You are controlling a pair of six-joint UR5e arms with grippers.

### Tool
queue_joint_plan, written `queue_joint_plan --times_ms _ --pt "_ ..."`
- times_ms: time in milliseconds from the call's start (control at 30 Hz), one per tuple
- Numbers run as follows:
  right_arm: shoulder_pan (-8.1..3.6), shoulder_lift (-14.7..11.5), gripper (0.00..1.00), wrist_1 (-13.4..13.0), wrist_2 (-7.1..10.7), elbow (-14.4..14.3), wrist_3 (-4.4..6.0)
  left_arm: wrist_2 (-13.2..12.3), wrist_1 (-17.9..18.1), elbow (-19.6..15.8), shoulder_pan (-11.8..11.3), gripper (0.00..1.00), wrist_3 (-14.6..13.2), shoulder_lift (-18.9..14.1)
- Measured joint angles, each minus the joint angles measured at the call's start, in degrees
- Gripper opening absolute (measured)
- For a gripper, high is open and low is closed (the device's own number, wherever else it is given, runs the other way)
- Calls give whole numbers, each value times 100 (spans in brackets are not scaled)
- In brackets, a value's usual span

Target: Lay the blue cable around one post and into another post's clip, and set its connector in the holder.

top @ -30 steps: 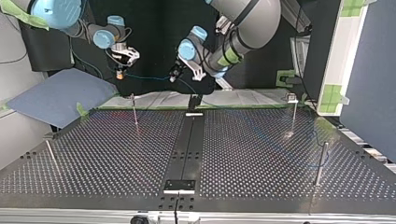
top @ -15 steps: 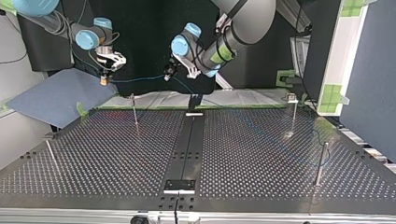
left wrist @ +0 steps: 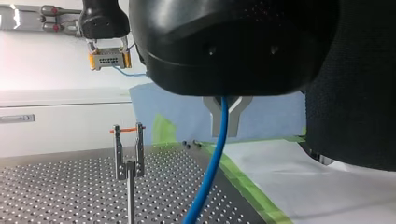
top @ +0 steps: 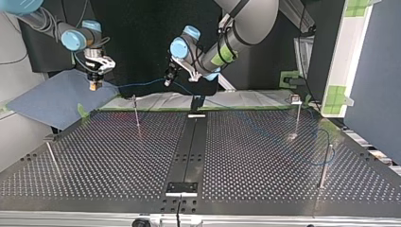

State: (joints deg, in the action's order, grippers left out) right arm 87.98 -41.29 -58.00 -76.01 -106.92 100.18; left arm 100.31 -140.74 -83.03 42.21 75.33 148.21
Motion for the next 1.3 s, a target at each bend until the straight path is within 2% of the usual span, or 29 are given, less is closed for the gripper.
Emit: queue_joint_plan --times_ms 267,467,567,867,1067,1300 --pt "-31 10 0 224 401 288 68 10 2 17 0 2 51 0" --pt "-43 20 0 242 672 415 120 16 9 96 8 2 180 0" --pt "-56 29 0 248 742 464 124 18 18 174 15 2 300 0" --pt "-173 148 0 319 768 609 183 127 107 304 19 2 597 4" --pt "-242 347 0 577 757 824 124 231 124 306 -12 2 652 7" --pt "-271 418 0 720 757 935 106 255 205 307 -40 2 748 7"
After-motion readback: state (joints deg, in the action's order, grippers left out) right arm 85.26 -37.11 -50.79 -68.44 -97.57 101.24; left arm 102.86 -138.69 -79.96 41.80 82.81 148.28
